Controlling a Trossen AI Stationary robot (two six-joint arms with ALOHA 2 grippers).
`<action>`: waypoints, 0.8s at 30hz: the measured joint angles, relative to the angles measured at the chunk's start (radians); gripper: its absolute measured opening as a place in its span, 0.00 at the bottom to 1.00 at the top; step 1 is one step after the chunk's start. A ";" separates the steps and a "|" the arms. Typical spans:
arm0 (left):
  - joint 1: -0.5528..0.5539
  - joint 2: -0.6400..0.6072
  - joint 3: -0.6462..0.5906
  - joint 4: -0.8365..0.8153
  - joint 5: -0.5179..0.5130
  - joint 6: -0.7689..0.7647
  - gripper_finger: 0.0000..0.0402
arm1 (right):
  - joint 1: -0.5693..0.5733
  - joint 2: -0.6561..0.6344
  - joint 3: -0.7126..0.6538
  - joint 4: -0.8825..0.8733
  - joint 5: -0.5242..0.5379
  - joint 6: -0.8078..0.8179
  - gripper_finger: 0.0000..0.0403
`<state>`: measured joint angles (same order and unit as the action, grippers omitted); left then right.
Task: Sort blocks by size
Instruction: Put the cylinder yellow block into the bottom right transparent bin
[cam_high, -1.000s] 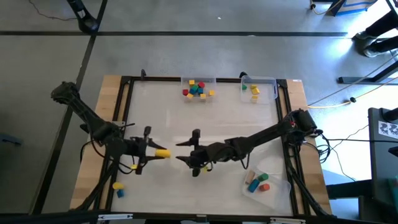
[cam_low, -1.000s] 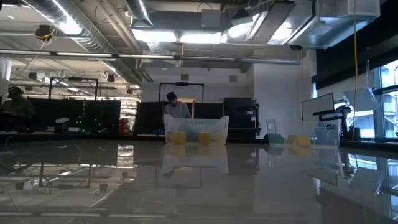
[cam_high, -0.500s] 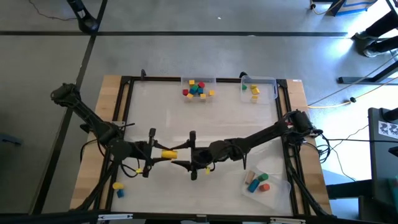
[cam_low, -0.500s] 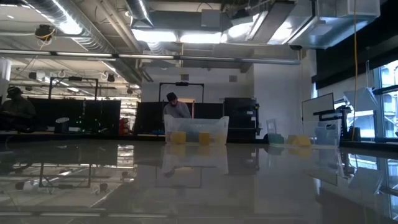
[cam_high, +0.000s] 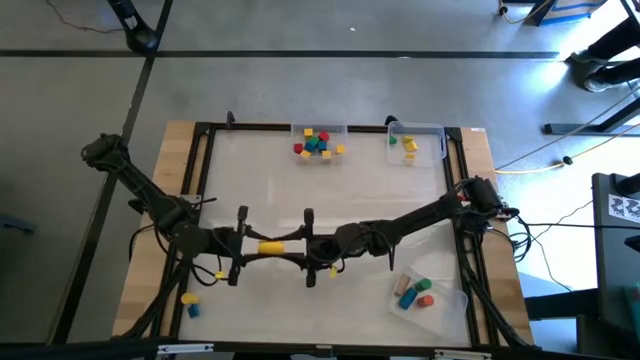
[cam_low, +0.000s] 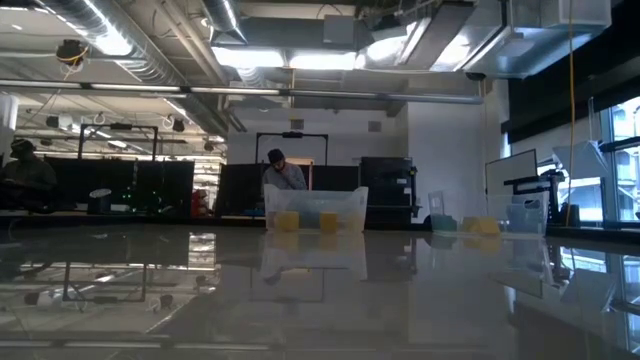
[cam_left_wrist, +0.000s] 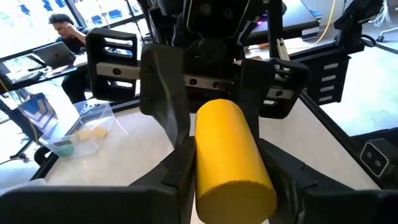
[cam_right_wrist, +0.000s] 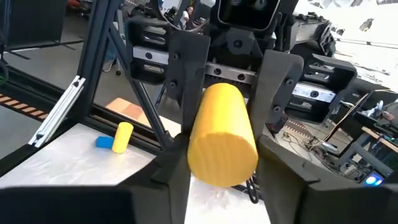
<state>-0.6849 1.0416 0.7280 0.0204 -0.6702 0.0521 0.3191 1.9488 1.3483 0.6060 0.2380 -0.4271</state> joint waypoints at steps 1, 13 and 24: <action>0.000 -0.001 0.000 -0.001 -0.005 -0.001 0.31 | 0.000 0.000 0.000 0.001 -0.004 0.000 0.38; 0.000 -0.001 0.000 -0.011 0.012 -0.013 0.33 | 0.000 0.000 -0.002 0.000 -0.003 -0.012 0.40; -0.001 0.002 0.000 -0.011 0.020 -0.005 0.32 | -0.002 0.000 -0.002 0.004 -0.069 -0.001 0.63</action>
<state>-0.6857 1.0431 0.7284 0.0092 -0.6500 0.0467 0.3176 1.9488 1.3468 0.6098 0.1685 -0.4278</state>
